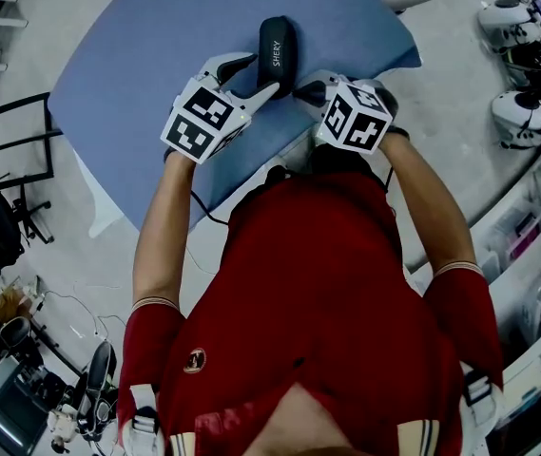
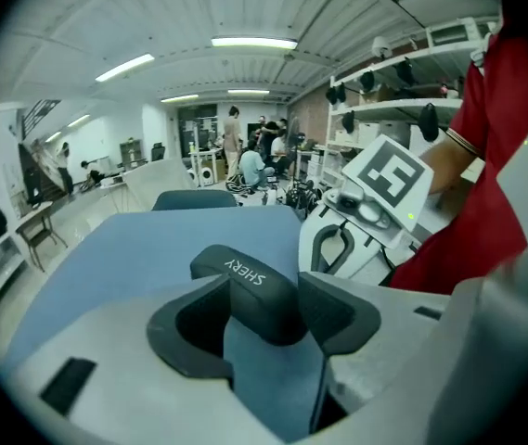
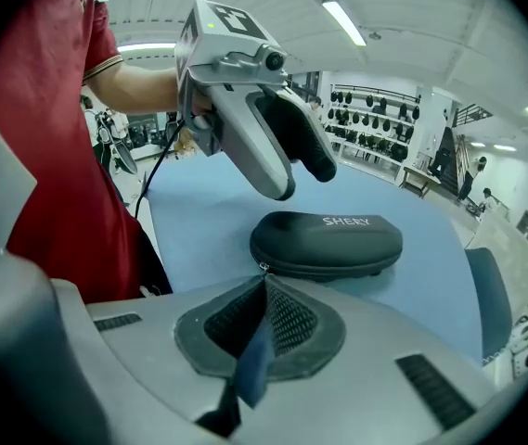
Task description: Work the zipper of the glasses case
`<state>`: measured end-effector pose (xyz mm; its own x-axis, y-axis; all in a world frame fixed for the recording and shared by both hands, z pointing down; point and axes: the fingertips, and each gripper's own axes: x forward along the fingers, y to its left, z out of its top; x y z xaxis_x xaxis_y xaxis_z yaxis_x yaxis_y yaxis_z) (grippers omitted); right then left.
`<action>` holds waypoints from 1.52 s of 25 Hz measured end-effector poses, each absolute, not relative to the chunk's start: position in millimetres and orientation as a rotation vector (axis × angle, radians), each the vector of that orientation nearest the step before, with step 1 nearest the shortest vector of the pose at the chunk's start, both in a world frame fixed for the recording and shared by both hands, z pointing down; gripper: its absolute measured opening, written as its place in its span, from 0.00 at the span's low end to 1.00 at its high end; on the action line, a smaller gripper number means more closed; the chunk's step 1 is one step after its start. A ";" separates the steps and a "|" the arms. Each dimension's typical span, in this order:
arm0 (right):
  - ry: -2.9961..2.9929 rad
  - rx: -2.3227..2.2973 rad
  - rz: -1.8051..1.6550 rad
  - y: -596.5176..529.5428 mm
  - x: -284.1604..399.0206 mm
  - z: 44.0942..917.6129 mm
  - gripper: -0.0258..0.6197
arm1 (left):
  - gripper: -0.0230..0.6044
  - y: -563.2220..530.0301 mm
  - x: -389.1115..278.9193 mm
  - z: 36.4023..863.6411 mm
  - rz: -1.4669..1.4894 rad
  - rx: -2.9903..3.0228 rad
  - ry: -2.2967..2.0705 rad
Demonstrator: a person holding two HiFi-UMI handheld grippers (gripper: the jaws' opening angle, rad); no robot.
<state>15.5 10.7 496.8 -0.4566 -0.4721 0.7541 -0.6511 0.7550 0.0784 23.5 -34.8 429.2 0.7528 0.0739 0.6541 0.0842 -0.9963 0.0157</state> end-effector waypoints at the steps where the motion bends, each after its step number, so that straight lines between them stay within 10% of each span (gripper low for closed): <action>1: -2.131 0.838 0.280 12.1 20.8 496.3 0.04 | 0.37 -31.9 25.2 426.7 -1.083 -2.883 -0.188; 38: -2.061 0.763 0.217 1.7 133.8 503.3 0.04 | 0.37 -35.2 108.7 472.8 -1.159 -1.813 -1.115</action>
<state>133.8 1.7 503.3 -0.4050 -0.4354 0.8040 -0.5934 0.7941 0.1312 108.7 -35.2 472.8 0.2281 0.2890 0.9297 0.9179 -0.3822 -0.1064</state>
